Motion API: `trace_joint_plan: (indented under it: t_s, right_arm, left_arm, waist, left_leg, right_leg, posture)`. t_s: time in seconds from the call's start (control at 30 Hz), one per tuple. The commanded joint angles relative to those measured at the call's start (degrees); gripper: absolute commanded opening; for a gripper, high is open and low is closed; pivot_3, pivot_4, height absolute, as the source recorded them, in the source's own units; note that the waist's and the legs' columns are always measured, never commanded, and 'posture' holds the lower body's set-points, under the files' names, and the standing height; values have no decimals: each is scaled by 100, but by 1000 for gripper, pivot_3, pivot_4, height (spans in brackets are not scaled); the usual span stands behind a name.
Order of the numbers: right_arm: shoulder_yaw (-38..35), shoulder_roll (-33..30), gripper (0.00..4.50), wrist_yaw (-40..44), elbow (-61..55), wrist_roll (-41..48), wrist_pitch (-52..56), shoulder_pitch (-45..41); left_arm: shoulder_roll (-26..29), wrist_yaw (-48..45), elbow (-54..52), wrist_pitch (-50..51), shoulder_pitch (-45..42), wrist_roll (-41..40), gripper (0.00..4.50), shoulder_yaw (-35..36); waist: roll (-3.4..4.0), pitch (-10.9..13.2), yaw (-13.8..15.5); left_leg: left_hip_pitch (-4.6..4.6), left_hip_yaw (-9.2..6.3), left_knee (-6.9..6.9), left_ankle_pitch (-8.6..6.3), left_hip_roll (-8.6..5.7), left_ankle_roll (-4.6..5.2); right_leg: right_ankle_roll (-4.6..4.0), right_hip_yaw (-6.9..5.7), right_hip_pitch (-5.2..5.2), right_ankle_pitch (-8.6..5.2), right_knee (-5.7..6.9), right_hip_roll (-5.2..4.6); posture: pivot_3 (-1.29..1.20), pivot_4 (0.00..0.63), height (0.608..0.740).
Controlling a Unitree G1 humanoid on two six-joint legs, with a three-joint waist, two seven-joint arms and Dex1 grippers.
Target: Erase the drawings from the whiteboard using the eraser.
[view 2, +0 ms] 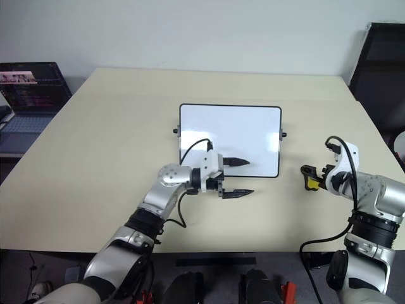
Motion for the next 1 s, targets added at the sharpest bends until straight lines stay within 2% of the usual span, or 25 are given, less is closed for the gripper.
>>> trace_joint_plan:
  t_s: [0.03, 0.17, 0.33, 0.53, 0.67, 0.83, 1.0]
  right_arm:
    - [-195, -61, 4453, -67, -250, 135, 44, -219]
    - [-342, 8, 4453, -195, -704, 167, -39, -343]
    - [-462, 279, 4453, -529, -1480, 73, -573, -268]
    - [438, 229, 4453, -734, -2228, -667, -2589, 836]
    - [1000, 382, 4453, -1021, -2119, -1281, -4074, 1547]
    - [1521, 686, 4453, -1402, -1314, -1987, -6210, 2426]
    - [1778, 977, 4453, -1465, -926, -2066, -6719, 2601]
  left_arm:
    - [139, -61, -242, 14, -173, -59, 4500, 144]
    - [482, 143, -470, 193, -264, -101, 4500, 411]
    - [866, 940, -922, 848, -47, -229, 4500, 1076]
    - [1041, 2945, -1567, 1397, 498, -12, 4500, 2219]
    - [1313, 3825, -1717, 1214, 1118, 392, 4500, 2597]
    - [1506, 4897, -2180, 1160, 2260, 710, 4500, 3286]
    - [1585, 4884, -3030, 1529, 3303, 540, 4500, 3587]
  waist:
    - [0, 0, -7]
    - [2, 1, -13]
    - [4, 1, -18]
    - [3, 1, -5]
    - [4, 1, -19]
    - [0, -1, -17]
    - [2, -1, -27]
  left_leg:
    - [0, 0, 0, 0, 0, 0]
    - [0, -2, 0, 0, 2, 0]
    - [-1, -9, -2, 0, 9, 0]
    - [-7, -14, -2, -1, 14, 0]
    - [-4, -13, -2, 0, 14, 0]
    - [2, -10, -2, 0, 17, -1]
    - [8, -11, -4, 0, 19, -1]
  right_leg:
    - [0, 0, 0, 0, 0, 0]
    - [0, 0, -1, 0, 1, 4]
    - [6, -1, -3, -3, 0, 5]
    - [11, -6, -3, -6, -3, -12]
    - [9, -2, -3, -4, 2, -19]
    - [7, -2, -1, -2, 2, -22]
    - [1, 4, -1, 1, 4, -32]
  posture:
    - [0, 150, 740]
    - [0, 150, 740]
    - [0, 150, 740]
    - [0, 150, 740]
    - [0, 150, 740]
    - [0, 150, 740]
    - [0, 150, 740]
